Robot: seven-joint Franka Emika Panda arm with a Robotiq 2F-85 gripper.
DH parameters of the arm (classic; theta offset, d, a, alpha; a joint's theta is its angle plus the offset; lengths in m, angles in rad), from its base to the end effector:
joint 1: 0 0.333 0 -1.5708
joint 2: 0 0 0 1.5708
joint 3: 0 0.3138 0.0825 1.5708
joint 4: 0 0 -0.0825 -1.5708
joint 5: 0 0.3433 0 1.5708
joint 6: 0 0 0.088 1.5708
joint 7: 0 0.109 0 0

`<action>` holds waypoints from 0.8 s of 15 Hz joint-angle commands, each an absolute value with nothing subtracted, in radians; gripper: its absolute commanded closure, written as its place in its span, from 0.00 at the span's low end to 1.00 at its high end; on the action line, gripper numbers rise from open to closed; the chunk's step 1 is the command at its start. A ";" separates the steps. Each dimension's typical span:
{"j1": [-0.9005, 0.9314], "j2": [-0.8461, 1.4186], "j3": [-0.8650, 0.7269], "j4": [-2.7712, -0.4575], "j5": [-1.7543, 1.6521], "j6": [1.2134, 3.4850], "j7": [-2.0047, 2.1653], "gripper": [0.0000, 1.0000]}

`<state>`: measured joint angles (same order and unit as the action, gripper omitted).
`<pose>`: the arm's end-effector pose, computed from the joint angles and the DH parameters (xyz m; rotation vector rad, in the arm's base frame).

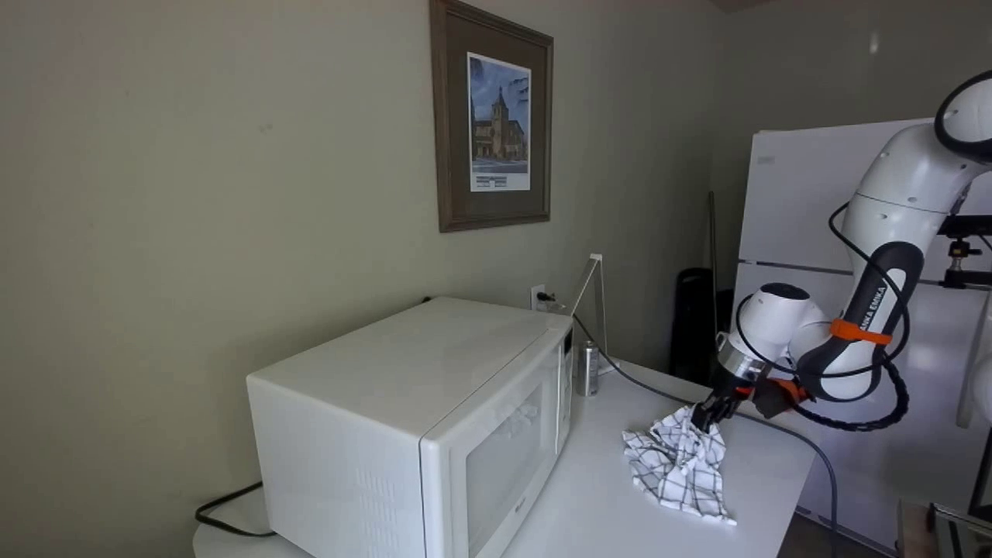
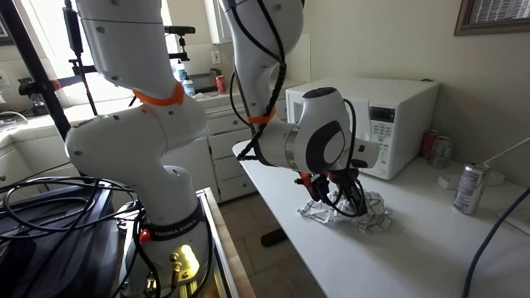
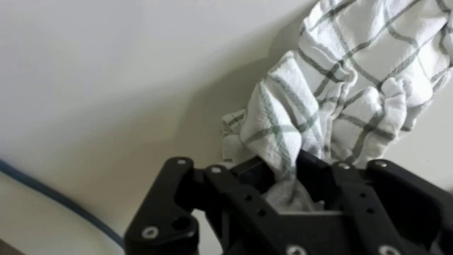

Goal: Lift the towel and use it to wipe the microwave

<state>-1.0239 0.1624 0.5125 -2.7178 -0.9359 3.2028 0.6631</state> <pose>0.3744 -0.1173 0.2478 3.0668 -0.3853 0.5354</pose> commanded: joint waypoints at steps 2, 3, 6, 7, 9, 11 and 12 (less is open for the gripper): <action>-0.957 -0.021 0.510 -2.772 -0.880 3.099 0.686 0.52; -0.919 -0.043 0.497 -2.777 -0.856 3.076 0.653 0.45; -0.886 -0.077 0.539 -2.745 -0.872 2.950 0.657 0.23; -0.870 -0.128 0.553 -2.782 -0.831 2.932 0.620 0.15; -0.833 -0.126 0.573 -2.743 -0.831 2.857 0.617 0.02; -0.856 -0.093 0.559 -2.743 -0.852 2.913 0.629 0.11; -0.854 -0.094 0.559 -2.743 -0.852 2.913 0.629 0.02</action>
